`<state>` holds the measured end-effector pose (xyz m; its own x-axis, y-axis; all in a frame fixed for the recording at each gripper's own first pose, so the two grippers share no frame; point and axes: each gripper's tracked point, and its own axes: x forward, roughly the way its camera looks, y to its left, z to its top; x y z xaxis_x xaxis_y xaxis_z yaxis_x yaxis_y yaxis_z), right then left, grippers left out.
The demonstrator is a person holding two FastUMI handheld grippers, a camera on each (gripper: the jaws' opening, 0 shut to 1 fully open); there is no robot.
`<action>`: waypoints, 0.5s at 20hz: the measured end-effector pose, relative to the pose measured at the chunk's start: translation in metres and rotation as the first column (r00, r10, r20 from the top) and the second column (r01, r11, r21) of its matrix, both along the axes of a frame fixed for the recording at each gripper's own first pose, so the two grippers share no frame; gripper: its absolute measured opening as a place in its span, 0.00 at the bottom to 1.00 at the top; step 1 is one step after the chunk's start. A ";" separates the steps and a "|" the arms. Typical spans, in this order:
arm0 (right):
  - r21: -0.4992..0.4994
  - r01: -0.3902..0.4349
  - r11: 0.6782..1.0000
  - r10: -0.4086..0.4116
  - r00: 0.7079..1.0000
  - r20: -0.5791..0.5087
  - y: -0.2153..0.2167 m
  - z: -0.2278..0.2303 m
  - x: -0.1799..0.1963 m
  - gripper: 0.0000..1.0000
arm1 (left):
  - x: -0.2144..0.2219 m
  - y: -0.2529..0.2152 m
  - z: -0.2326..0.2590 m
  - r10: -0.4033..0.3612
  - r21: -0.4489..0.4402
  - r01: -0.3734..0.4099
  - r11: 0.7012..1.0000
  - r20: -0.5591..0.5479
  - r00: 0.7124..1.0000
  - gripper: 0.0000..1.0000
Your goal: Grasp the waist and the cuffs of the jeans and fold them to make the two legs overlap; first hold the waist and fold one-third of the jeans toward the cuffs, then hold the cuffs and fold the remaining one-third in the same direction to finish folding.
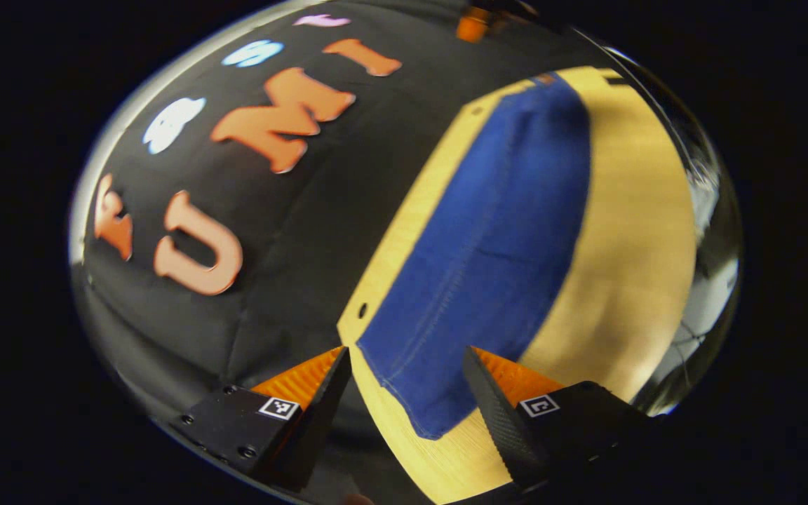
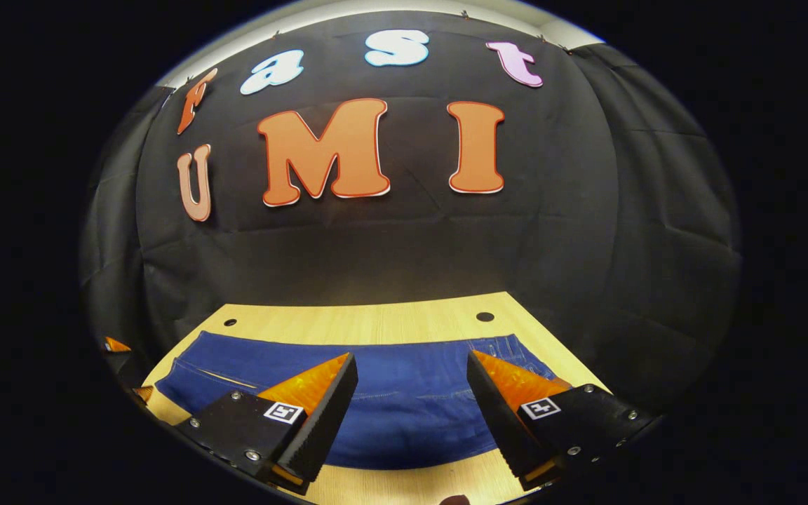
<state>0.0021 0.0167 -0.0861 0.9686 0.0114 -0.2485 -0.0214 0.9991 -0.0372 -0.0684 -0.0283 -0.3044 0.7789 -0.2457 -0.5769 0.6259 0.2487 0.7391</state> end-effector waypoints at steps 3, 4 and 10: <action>-0.001 0.025 1.000 -0.025 0.999 -0.045 -0.013 -0.015 -0.007 1.00 | -0.011 -0.005 -0.040 -0.141 0.159 0.145 0.977 -0.040 0.989 0.98; -0.004 0.035 0.999 -0.035 0.998 -0.058 -0.018 -0.020 -0.010 0.97 | -0.012 -0.004 -0.051 -0.172 0.199 0.180 0.963 -0.057 0.983 0.98; -0.007 0.081 0.997 -0.082 0.990 -0.113 -0.040 -0.037 -0.022 0.97 | 0.003 0.018 -0.082 -0.150 0.255 0.189 0.948 -0.163 0.975 0.98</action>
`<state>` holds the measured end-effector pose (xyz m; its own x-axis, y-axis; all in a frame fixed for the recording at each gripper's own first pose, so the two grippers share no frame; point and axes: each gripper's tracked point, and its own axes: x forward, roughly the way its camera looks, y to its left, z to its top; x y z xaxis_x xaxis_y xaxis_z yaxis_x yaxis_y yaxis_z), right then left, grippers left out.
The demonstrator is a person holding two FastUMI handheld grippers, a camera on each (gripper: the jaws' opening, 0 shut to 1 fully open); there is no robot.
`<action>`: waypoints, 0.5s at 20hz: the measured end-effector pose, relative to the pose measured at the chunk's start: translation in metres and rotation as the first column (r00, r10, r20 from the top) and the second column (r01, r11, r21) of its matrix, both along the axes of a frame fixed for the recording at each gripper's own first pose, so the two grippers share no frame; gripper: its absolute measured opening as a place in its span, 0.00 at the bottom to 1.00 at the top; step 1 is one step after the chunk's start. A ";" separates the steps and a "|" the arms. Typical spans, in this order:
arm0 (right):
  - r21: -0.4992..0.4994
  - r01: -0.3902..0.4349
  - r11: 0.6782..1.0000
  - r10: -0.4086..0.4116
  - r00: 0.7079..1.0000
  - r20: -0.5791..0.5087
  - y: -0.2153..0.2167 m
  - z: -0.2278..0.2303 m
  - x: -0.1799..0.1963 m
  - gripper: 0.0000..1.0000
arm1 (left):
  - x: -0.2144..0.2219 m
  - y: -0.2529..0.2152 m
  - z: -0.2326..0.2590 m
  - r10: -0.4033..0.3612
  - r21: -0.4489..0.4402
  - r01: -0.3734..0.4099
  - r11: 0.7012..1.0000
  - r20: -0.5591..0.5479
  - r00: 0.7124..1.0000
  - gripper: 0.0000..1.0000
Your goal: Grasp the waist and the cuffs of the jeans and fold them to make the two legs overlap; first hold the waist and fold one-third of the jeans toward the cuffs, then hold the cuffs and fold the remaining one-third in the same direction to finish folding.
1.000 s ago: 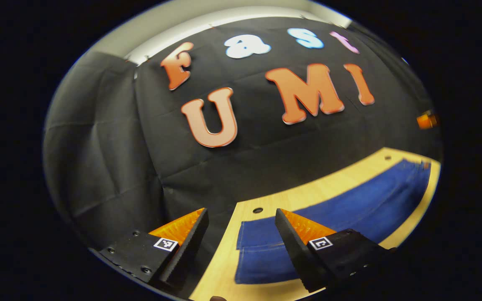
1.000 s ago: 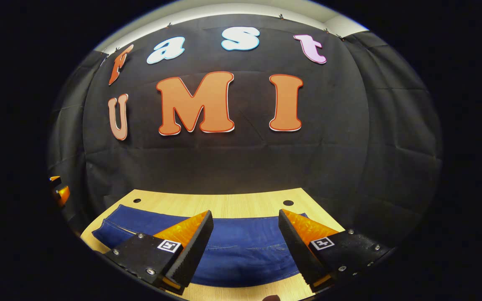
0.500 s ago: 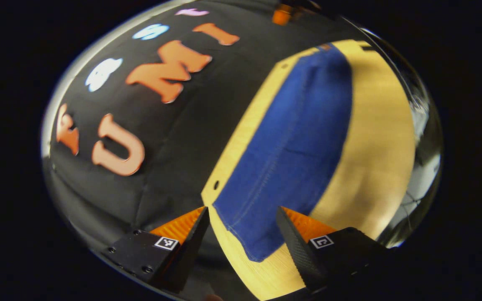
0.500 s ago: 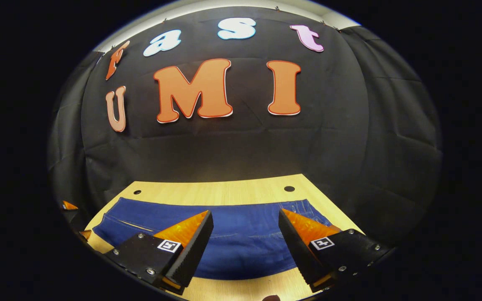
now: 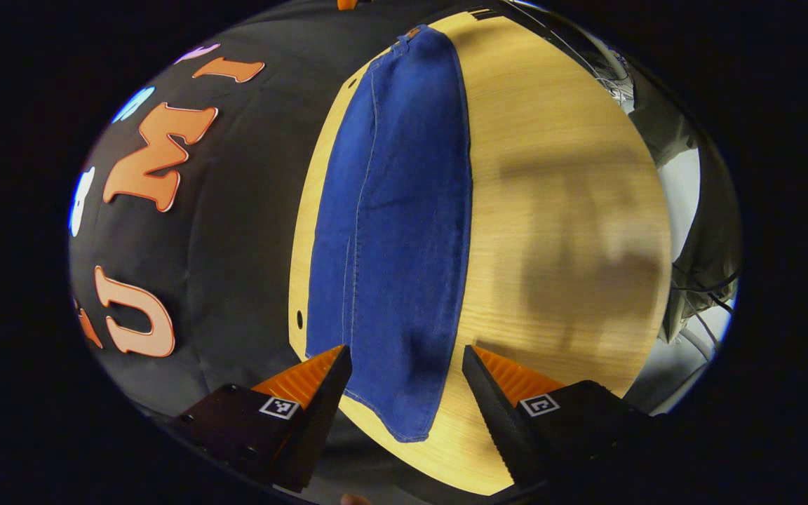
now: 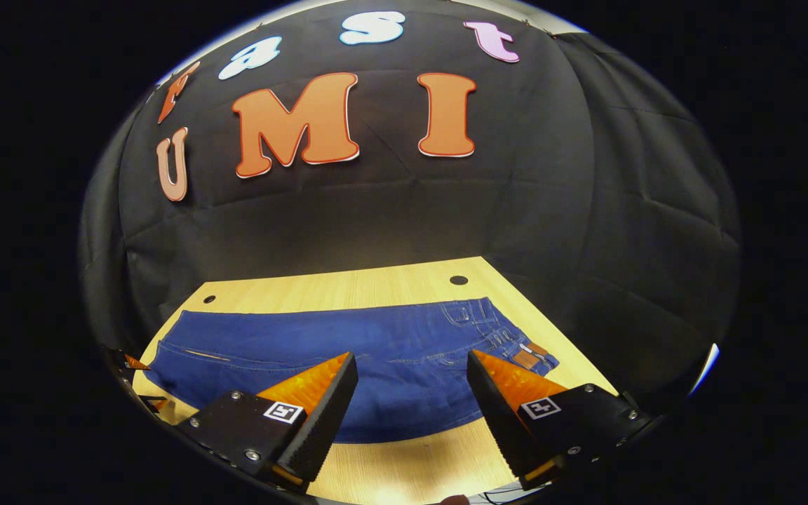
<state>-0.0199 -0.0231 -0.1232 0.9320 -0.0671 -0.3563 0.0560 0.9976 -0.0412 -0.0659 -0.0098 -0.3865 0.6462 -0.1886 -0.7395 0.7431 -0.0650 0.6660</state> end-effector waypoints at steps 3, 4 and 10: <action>0.005 0.002 1.000 -0.002 1.000 -0.010 0.003 -0.002 0.004 0.97 | 0.007 0.013 -0.011 0.025 0.039 -0.023 0.999 -0.054 0.998 0.98; 0.005 0.002 1.000 -0.002 1.000 -0.008 0.003 -0.001 0.005 0.97 | 0.007 0.012 -0.014 0.017 0.050 -0.013 0.999 -0.073 0.997 0.98; 0.013 -0.003 1.000 0.003 1.000 0.000 0.009 0.004 0.016 0.97 | 0.028 0.008 -0.029 -0.008 0.091 0.015 0.996 -0.076 0.997 0.98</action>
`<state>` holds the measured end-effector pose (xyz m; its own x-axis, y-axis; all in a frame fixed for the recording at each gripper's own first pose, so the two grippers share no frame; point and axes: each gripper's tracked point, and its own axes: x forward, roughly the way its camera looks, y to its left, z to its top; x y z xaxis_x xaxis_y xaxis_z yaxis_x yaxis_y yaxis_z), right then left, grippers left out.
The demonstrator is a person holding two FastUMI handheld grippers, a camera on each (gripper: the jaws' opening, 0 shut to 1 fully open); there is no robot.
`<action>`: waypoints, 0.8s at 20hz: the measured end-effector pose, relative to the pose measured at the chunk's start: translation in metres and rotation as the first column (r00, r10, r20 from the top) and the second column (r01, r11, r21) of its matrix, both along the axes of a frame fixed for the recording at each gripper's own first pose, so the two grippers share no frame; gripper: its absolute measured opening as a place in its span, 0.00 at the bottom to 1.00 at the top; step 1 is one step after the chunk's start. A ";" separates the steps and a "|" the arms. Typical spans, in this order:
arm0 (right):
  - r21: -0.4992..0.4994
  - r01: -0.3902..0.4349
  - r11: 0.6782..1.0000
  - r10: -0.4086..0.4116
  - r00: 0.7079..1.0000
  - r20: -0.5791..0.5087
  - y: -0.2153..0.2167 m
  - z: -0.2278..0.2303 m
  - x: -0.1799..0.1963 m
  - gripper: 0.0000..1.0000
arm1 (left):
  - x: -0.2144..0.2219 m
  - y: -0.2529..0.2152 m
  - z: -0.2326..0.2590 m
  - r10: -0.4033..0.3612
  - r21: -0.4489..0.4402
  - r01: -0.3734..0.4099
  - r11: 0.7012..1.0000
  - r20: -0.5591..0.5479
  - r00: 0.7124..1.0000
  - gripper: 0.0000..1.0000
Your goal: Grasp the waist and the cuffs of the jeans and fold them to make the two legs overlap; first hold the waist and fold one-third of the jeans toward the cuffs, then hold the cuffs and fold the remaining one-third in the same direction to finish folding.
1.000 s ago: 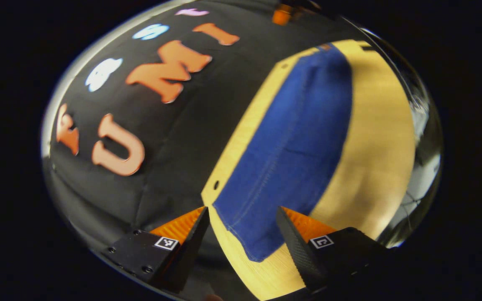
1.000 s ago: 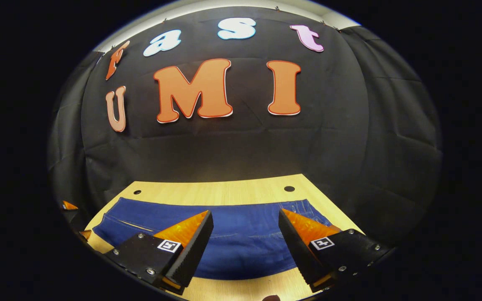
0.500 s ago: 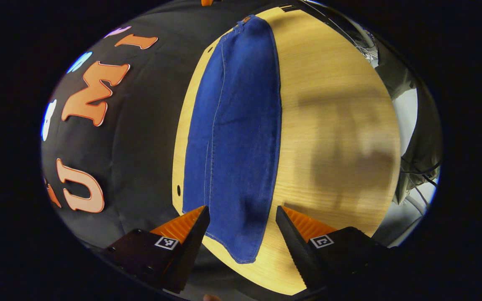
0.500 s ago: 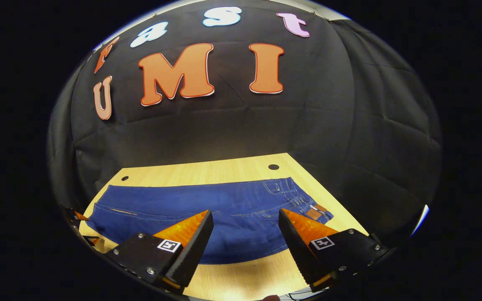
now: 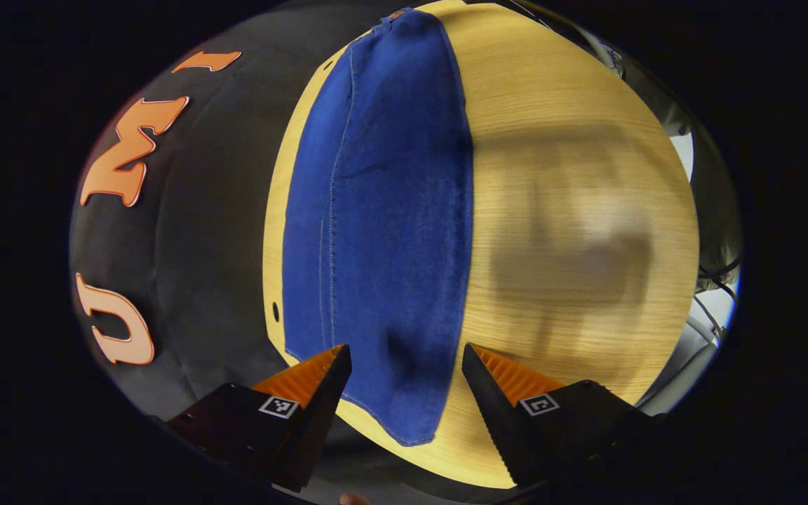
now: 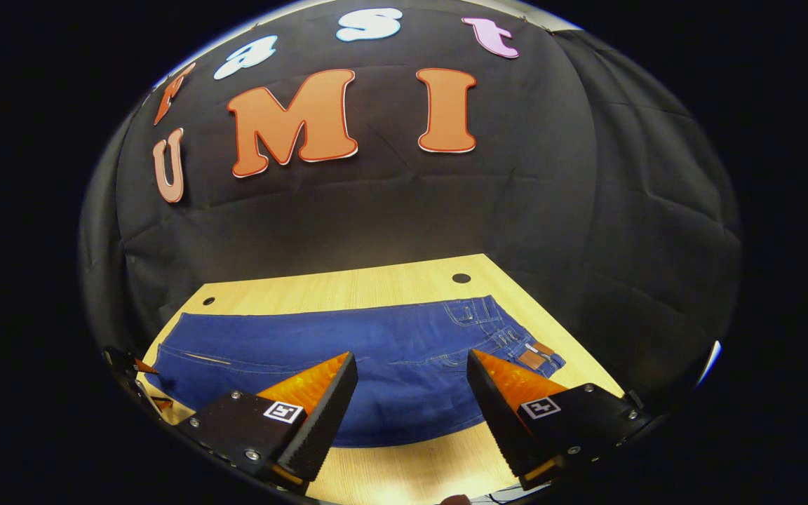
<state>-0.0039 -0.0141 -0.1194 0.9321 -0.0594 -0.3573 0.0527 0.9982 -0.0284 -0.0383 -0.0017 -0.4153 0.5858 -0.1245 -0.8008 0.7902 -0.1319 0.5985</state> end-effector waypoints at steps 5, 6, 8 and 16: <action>0.015 0.017 1.000 -0.017 1.000 -0.004 0.000 0.001 0.004 0.97 | 0.039 -0.013 -0.003 0.007 0.009 -0.008 1.000 0.081 0.997 0.97; 0.019 0.018 1.000 -0.018 1.000 -0.006 0.000 0.001 0.003 0.97 | 0.047 -0.018 -0.006 0.004 0.014 -0.005 1.000 0.103 0.995 0.96; 0.017 0.021 1.000 -0.021 1.000 -0.003 0.000 0.001 0.003 0.97 | 0.063 -0.023 -0.011 -0.005 0.016 0.002 1.000 0.151 0.989 0.91; -0.105 0.028 0.994 -0.025 0.999 0.030 -0.015 0.000 0.012 0.97 | 0.056 -0.021 -0.037 -0.025 -0.042 0.033 0.999 0.178 0.984 0.01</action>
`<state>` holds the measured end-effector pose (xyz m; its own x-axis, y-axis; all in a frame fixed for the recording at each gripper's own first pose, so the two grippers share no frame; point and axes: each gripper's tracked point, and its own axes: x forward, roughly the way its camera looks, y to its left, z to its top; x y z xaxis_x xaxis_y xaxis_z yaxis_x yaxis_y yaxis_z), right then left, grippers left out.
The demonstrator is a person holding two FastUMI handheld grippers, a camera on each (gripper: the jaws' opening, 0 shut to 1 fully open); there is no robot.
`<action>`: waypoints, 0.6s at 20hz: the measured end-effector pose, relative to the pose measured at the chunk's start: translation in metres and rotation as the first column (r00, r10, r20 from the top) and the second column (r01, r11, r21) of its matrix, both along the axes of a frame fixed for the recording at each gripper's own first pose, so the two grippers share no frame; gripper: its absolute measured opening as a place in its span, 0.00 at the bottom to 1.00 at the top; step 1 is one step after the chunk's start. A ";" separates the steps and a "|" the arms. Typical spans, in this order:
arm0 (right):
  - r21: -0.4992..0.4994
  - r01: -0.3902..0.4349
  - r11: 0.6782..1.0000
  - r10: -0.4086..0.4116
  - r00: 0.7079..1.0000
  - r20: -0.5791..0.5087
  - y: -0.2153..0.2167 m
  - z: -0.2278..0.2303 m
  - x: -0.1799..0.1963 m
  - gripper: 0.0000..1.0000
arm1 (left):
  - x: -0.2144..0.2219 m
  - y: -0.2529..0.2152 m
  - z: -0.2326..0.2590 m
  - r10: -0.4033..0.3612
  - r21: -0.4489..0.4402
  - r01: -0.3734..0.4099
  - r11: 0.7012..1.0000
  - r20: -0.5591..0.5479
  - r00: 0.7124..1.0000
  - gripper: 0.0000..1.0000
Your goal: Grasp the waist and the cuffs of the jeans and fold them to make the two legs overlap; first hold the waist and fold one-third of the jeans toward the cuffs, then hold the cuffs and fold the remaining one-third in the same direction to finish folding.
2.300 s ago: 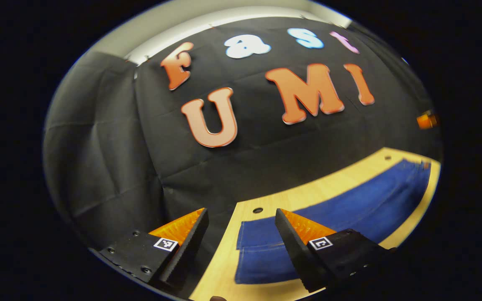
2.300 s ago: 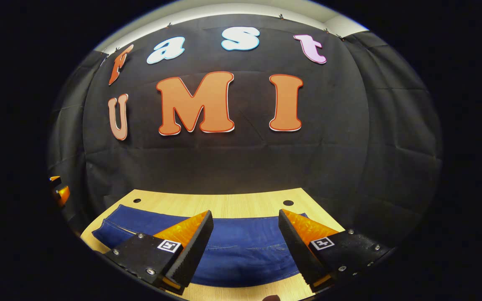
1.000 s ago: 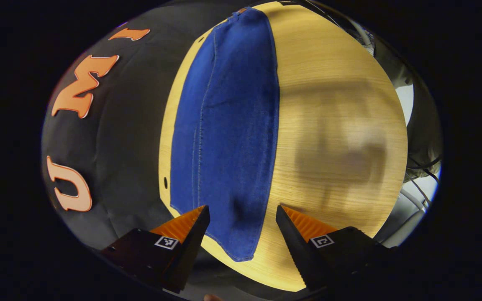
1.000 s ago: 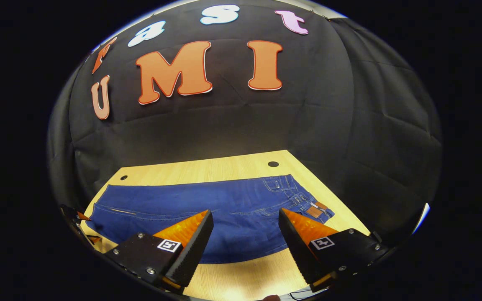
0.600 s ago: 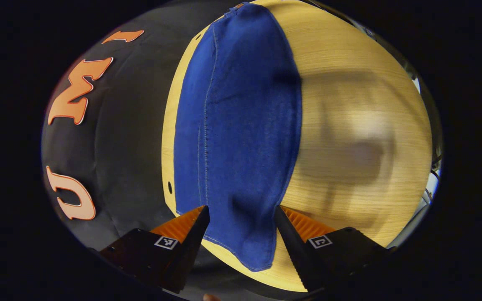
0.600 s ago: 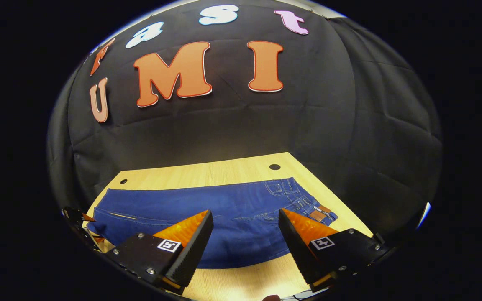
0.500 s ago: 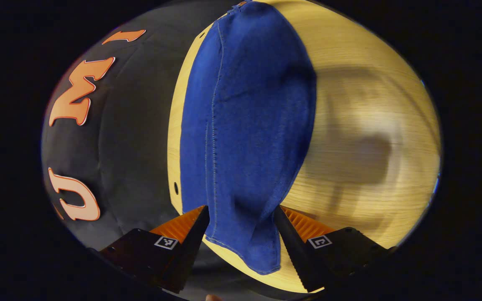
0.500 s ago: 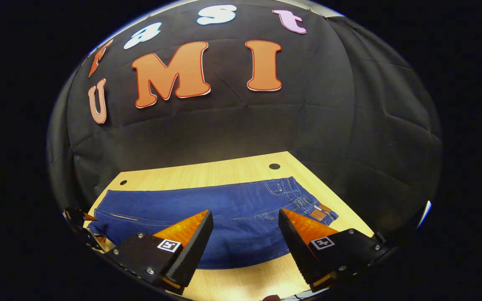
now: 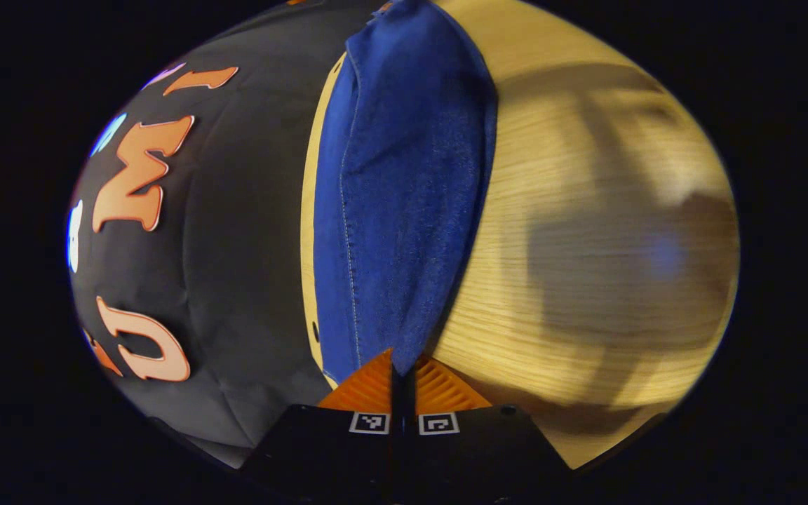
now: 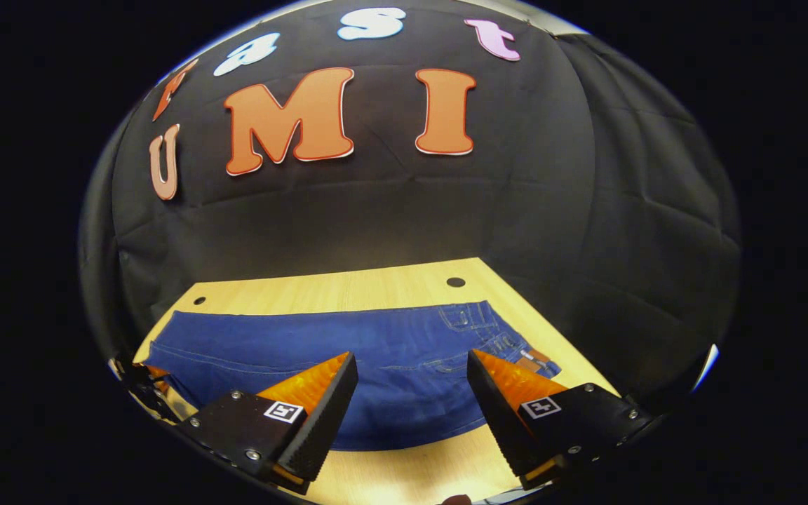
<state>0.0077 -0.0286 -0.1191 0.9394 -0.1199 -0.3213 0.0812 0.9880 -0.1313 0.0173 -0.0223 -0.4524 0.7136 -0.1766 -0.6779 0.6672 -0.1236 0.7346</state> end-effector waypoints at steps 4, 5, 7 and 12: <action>-0.307 -0.076 0.949 0.094 0.995 0.043 -0.031 0.009 0.014 0.96 | -0.010 0.005 0.002 0.080 -0.054 -0.087 0.995 -0.114 0.990 0.01; -0.416 -0.088 0.905 0.113 0.993 0.035 -0.041 0.009 0.016 0.96 | -0.013 0.005 0.004 0.066 -0.037 -0.070 0.997 -0.104 0.992 0.00; -0.595 -0.150 0.789 0.183 0.983 -0.005 -0.054 0.008 0.016 0.98 | -0.019 0.004 0.004 0.022 0.005 -0.022 1.000 -0.086 0.996 0.01; -0.862 -0.362 0.355 0.304 0.917 -0.259 -0.083 -0.032 0.007 0.97 | -0.015 0.005 0.003 0.034 0.007 -0.033 0.999 -0.104 0.994 0.01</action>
